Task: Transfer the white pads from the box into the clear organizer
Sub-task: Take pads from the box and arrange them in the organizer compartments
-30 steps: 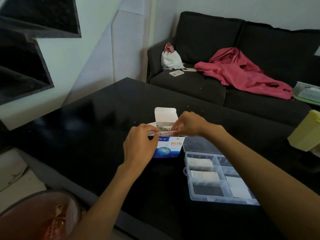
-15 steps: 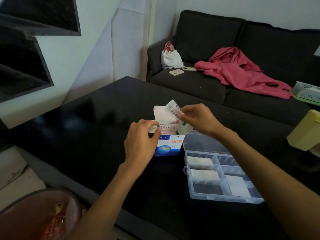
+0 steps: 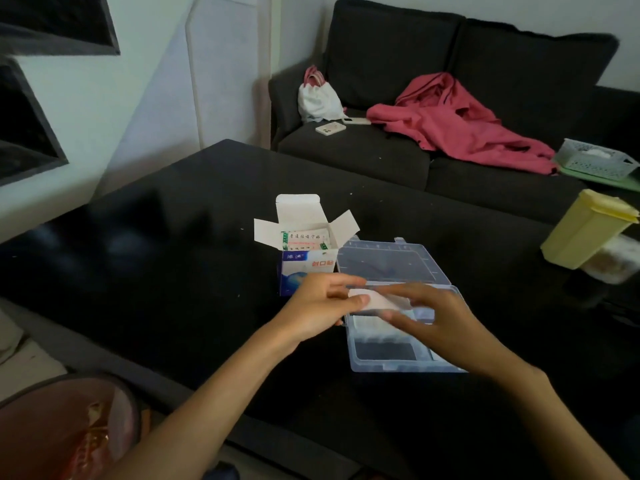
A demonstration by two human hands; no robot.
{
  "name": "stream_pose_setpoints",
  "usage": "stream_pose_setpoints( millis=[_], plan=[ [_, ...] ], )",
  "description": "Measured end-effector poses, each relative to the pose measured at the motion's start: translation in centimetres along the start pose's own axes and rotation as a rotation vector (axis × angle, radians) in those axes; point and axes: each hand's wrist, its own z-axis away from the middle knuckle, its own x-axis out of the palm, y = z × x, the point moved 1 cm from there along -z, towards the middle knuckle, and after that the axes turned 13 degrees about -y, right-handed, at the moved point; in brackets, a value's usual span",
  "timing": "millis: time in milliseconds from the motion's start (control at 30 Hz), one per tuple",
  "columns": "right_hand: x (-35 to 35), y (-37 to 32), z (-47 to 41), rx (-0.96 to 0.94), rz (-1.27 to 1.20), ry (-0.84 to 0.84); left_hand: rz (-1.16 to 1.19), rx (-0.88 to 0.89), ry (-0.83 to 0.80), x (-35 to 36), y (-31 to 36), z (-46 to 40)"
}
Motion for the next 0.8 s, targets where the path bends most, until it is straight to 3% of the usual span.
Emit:
stream_pose_setpoints(
  millis=[100, 300, 600, 800],
  plan=[
    [0.1, 1.5, 0.3, 0.076, -0.179, -0.035, -0.159, 0.036, -0.009, 0.6, -0.8, -0.3],
    [0.9, 2.8, 1.3, 0.182, -0.079, -0.132, -0.835, 0.065, -0.003, 2.1, -2.2, 0.0],
    [2.4, 2.6, 0.4, 0.221, 0.139, -0.137, -1.267, 0.139, -0.052, 2.5, -2.0, 0.4],
    [2.3, 2.6, 0.4, 0.208, 0.25, -0.228, -1.316, 0.123, -0.06, 2.5, -2.4, 0.0]
  ],
)
